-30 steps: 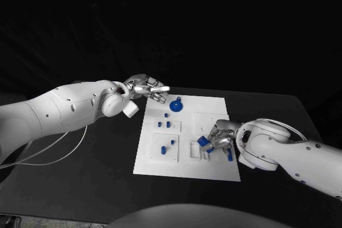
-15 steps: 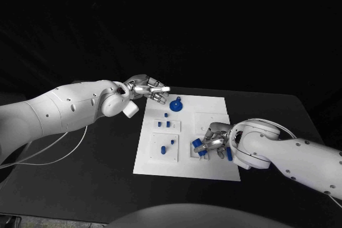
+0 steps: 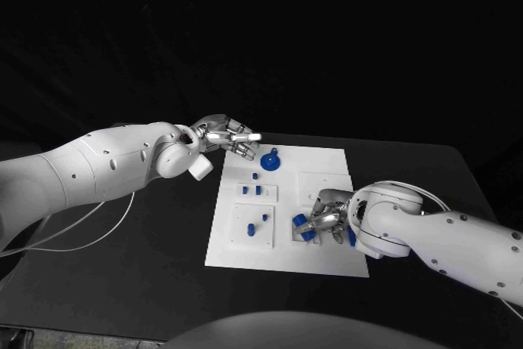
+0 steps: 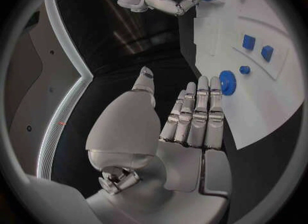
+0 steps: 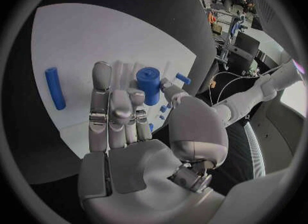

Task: Assemble the parts on the task board

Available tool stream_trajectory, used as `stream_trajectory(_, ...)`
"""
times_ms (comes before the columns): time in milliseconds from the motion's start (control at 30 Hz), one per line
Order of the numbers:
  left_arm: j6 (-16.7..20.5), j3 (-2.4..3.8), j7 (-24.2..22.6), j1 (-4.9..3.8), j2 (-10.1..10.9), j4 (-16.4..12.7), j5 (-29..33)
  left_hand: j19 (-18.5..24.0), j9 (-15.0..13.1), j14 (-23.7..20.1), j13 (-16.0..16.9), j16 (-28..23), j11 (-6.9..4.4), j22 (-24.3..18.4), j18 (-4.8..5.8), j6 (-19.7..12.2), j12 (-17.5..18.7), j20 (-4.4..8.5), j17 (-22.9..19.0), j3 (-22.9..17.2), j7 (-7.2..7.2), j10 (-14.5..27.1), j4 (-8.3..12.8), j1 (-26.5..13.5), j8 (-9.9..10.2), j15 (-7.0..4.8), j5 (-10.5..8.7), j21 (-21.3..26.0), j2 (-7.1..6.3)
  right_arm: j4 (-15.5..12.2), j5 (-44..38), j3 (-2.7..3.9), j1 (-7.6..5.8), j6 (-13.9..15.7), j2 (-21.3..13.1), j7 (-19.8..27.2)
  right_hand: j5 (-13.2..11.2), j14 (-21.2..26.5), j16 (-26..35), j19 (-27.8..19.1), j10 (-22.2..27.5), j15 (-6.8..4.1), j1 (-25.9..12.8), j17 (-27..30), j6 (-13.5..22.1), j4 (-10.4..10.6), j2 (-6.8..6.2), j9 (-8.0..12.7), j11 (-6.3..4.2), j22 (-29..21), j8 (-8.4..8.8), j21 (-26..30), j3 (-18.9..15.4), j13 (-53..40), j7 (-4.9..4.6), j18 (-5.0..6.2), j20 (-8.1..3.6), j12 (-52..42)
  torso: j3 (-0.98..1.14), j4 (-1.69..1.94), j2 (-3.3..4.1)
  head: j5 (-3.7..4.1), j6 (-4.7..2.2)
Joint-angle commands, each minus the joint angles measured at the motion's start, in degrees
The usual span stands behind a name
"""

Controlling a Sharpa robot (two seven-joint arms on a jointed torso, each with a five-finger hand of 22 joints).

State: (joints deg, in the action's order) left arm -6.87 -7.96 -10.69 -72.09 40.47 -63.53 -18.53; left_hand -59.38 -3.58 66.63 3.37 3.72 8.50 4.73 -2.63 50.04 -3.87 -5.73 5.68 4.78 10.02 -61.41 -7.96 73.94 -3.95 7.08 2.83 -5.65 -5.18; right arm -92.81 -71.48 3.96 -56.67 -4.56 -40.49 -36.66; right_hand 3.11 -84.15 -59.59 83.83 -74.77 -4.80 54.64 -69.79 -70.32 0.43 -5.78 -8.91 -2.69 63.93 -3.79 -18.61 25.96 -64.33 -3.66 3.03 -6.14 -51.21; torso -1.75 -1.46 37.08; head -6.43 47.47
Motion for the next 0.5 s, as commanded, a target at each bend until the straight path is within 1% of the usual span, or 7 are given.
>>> stream_trajectory(33, -1.25, 0.02, 0.02, 0.02, -0.03, -0.17, -0.13, -0.07, 0.07, -0.51, 0.06, -0.12, 0.09, -0.09, -0.16, -0.48, 0.2, -0.4, -0.03, 0.02, 0.04, 0.3, 0.32, -0.15, 0.27, 0.08, -0.06, 0.18, 0.46, 0.23, -1.12, -0.25, 0.2, -3.11, -0.03, -1.44, -0.27, -0.24, -0.22, 2.28, -0.29, -0.32, -0.37, -0.05, -3.52, 0.92, -0.63, 0.07, -0.02, 0.08, 0.11, -0.31, -0.15, -0.15, 2.41, -0.49, -0.38, 0.03, -0.04, -0.03, -0.02, -0.03, 0.02)
stream_trajectory(167, -1.47, 0.02, 0.07, 0.02, -0.07, -0.17, -0.14, -0.04, 0.07, -0.53, 0.06, -0.12, 0.14, -0.09, -0.16, -0.61, 0.22, -0.41, -0.04, -0.01, 0.06, 0.52, 0.06, -0.32, 0.28, 0.1, -0.06, 0.19, 0.38, 0.3, -1.05, -0.28, 0.2, -3.44, 0.01, -1.79, -0.38, -0.2, -0.14, 2.33, -0.45, -0.39, -1.29, -0.03, -3.76, 2.14, -1.05, 0.19, -0.01, 0.11, 0.08, -0.45, -1.3, -0.25, 2.37, -0.53, -0.49, 0.13, -0.05, -0.03, 0.02, -0.02, -0.03)
stream_trajectory(233, -1.6, 0.02, 0.1, 0.02, -0.07, -0.18, -0.14, -0.04, 0.07, -0.53, 0.06, -0.12, 0.14, -0.09, -0.16, -0.61, 0.22, -0.41, -0.04, -0.01, 0.06, 0.52, 0.06, -0.32, 0.28, 0.1, -0.06, 0.19, 0.38, 0.4, -1.02, -0.28, 0.2, -3.61, 0.02, -1.97, -0.36, -0.19, -0.08, 2.32, -0.6, -0.45, -0.57, -0.05, -3.74, 2.74, 0.41, 0.44, -0.06, 0.08, 0.13, -0.47, -5.65, -0.26, 2.33, -0.58, -0.56, 0.62, -0.05, -0.01, 0.02, -0.02, -0.02)
stream_trajectory(367, -1.74, 0.01, 0.13, 0.02, -0.05, -0.14, -0.16, -0.03, 0.08, -0.56, 0.06, -0.12, 0.16, -0.09, -0.15, -0.58, 0.2, -0.43, -0.06, -0.08, 0.06, 0.62, -0.08, -0.28, 0.28, 0.12, -0.07, 0.21, 0.35, 0.52, -0.89, -0.29, 0.2, -3.88, 0.04, -2.16, -0.37, -0.19, -0.02, 2.3, -0.59, -0.39, -1.32, -0.04, -3.67, 3.72, 0.28, 0.56, 0.03, 0.02, 0.11, -0.4, -7.19, -0.34, 2.26, -0.6, -0.54, 0.79, -0.04, 0.0, 0.0, -0.03, 0.01)
stream_trajectory(400, -1.76, 0.0, 0.14, 0.02, -0.04, -0.12, -0.16, -0.03, 0.08, -0.56, 0.06, -0.12, 0.16, -0.09, -0.15, -0.58, 0.2, -0.43, -0.06, -0.08, 0.06, 0.62, -0.08, -0.28, 0.28, 0.12, -0.07, 0.21, 0.35, 0.53, -0.86, -0.29, 0.2, -3.89, 0.05, -2.18, -0.37, -0.19, 0.05, 2.3, -0.59, -0.38, -1.01, -0.03, -3.61, 4.21, 0.83, 0.61, -0.01, -0.03, 0.09, -0.36, -9.05, -0.4, 2.37, -0.57, -0.53, 0.98, -0.04, -0.01, 0.0, -0.01, 0.0)
stream_trajectory(467, -1.79, -0.01, 0.15, 0.03, -0.04, -0.1, -0.16, -0.03, 0.08, -0.56, 0.06, -0.12, 0.16, -0.09, -0.15, -0.58, 0.2, -0.43, -0.06, -0.08, 0.06, 0.62, -0.08, -0.28, 0.28, 0.12, -0.07, 0.21, 0.35, 0.53, -0.82, -0.29, 0.2, -3.85, 0.07, -2.2, -0.37, -0.2, 0.06, 2.3, -0.62, -0.38, -1.36, -0.03, -3.61, 4.59, 0.65, 0.63, 0.05, -0.04, 0.08, -0.37, -10.12, -0.46, 2.24, -0.58, -0.53, 1.01, -0.03, -0.02, 0.0, -0.01, 0.01)
stream_trajectory(500, -1.81, -0.02, 0.15, 0.04, -0.04, -0.09, -0.17, -0.03, 0.08, -0.56, 0.06, -0.12, 0.16, -0.09, -0.15, -0.58, 0.2, -0.43, -0.06, -0.08, 0.06, 0.62, -0.08, -0.28, 0.28, 0.12, -0.07, 0.21, 0.35, 0.55, -0.8, -0.29, 0.2, -3.73, 0.1, -2.22, -0.32, -0.22, 0.08, 2.32, -0.7, -0.36, -0.14, -0.09, -3.42, 4.4, 3.0, 0.63, -0.07, -0.15, 0.11, -0.29, -16.78, -0.74, 2.17, -0.53, -0.52, 1.14, -0.04, -0.02, 0.0, -0.01, 0.01)
